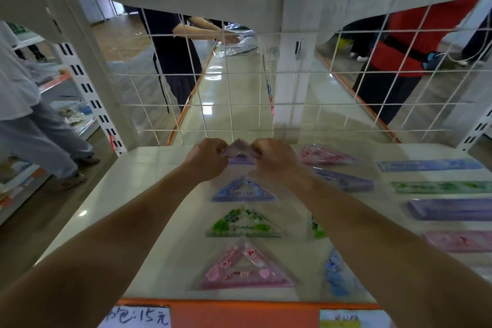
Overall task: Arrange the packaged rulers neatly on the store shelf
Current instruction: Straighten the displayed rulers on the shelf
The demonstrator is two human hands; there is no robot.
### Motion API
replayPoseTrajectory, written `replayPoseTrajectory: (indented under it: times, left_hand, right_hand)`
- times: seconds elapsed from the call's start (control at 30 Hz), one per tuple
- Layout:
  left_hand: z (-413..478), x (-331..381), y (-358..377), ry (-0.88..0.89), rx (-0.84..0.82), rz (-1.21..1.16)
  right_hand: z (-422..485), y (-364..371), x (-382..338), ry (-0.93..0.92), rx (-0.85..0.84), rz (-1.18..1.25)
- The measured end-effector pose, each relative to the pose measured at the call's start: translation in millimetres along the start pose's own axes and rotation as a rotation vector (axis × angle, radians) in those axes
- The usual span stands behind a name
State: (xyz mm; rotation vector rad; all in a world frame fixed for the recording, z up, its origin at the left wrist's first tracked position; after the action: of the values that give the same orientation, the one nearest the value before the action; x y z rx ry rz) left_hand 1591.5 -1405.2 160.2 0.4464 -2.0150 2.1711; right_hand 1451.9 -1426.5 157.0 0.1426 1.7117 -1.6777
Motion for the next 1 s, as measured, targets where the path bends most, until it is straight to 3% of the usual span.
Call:
replayPoseTrajectory:
  times: [0.3,0.53,0.73,0.9,1.0]
  left_hand:
    - [1,2,-6,0.035,-0.024,-0.057]
    - [-3,10,1,0.022,0.028,0.01]
    - [-10,19,17,-0.038,-0.043,-0.249]
    - [-10,14,20,-0.112,0.069,-0.216]
    - [-11,11,16,-0.039,0.129,-0.13]
  right_hand:
    - [8,-10,-14,-0.112,0.068,0.118]
    - [11,-10,-8,-0.043,0.043,0.068]
    - [-12,-6,-8,0.007,0.031,0.1]
    - [-11,-5,-4,-0.04,0.108,0.123]
    - [-16,-4,-4,-0.078,0.125,0.147]
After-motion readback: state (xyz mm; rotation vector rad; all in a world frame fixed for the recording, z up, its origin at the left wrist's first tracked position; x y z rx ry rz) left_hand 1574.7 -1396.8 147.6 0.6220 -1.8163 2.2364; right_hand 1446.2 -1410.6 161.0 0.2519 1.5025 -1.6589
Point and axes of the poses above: each hand's wrist, its own z-axis towards the middle knuckle, its own y-axis out of the palm, x = y × z, the point moved 6 cm from there along z, towards the middle knuckle, and after that the axes turned 12 degrees about z, right-handed, at the moved point
